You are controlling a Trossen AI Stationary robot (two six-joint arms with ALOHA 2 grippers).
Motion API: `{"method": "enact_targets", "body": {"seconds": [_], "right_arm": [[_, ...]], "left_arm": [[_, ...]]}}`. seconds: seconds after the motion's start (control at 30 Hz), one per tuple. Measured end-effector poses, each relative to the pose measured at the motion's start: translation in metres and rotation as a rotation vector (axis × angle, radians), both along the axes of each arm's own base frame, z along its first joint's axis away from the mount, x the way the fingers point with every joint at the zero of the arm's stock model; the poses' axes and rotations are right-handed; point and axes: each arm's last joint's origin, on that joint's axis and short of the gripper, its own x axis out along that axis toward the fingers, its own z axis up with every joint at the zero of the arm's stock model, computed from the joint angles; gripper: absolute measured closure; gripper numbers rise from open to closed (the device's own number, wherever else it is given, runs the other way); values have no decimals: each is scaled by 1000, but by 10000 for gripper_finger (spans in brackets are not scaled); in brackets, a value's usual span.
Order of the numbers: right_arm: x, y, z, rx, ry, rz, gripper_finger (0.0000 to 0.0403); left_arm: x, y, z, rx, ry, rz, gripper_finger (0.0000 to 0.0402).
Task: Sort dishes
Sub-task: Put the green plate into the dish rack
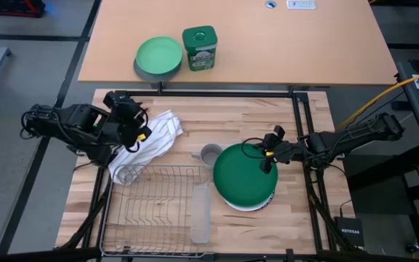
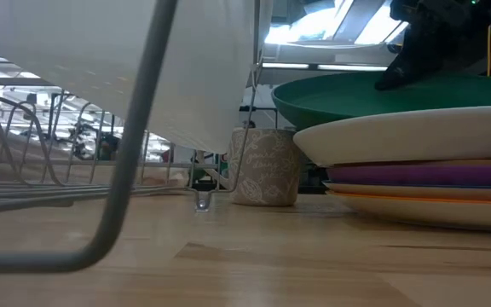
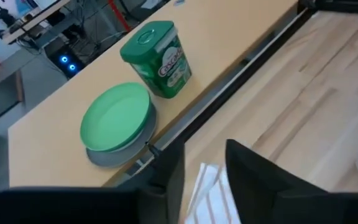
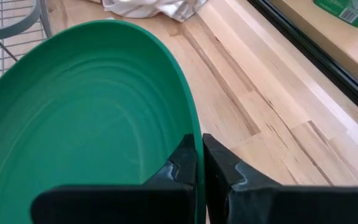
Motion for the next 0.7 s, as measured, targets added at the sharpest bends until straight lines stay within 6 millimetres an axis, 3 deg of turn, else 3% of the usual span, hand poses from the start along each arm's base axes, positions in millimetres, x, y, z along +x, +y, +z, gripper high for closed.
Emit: {"method": "enact_targets", "body": {"seconds": [0.27,0.7], "right_arm": [[0,0,4,-12,9,24,392],[3,1,60,-130,-37,152,394]], "left_arm": [[14,-4,4,-101,-91,-77,242],[24,-16,3,-137,-126,-142,264]]}}
